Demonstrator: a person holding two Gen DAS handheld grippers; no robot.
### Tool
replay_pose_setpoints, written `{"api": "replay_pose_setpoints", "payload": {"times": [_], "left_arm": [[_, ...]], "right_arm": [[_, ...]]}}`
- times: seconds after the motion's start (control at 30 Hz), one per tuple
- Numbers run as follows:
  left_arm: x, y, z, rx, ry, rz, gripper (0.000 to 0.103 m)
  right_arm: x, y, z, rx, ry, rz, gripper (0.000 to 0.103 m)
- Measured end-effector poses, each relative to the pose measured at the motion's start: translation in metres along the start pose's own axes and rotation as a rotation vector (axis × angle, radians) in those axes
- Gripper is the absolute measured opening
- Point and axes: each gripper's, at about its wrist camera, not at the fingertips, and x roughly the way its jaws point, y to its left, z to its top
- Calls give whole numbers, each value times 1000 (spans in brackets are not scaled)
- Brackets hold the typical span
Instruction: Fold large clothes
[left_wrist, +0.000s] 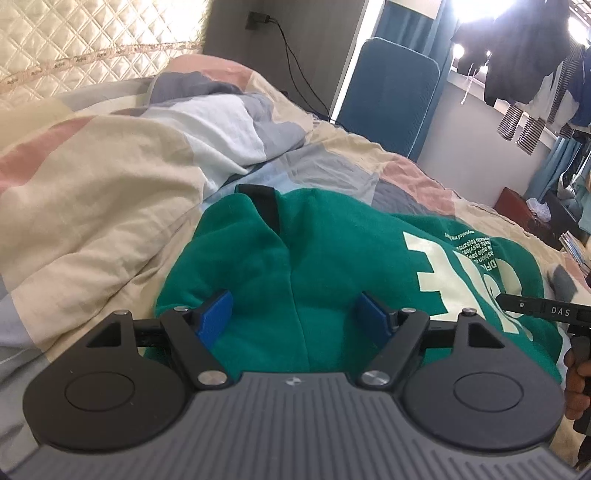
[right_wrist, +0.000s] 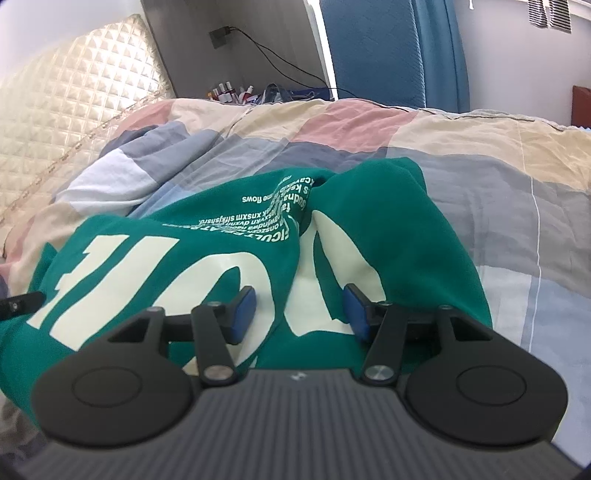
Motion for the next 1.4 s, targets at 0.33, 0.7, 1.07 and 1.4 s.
{"api": "replay_pose_setpoints", "payload": {"times": [0.33,0.7,1.07,1.4], "left_arm": [[-73,-5,-4,-93,-51,-138,81],[-102,35,-68,-614,83,-313,90],[-24,69,-90,-849,118,-288,92],[0,65,-49,-750,0,-308,96]], "right_arm": [[-52,14,-2,101,-60,10,56],[-96,-3,-49,565,20,141,85],[-46,-32,-99,967,60,228,88],[-4,-30,-94,1009,37,250,94]]}}
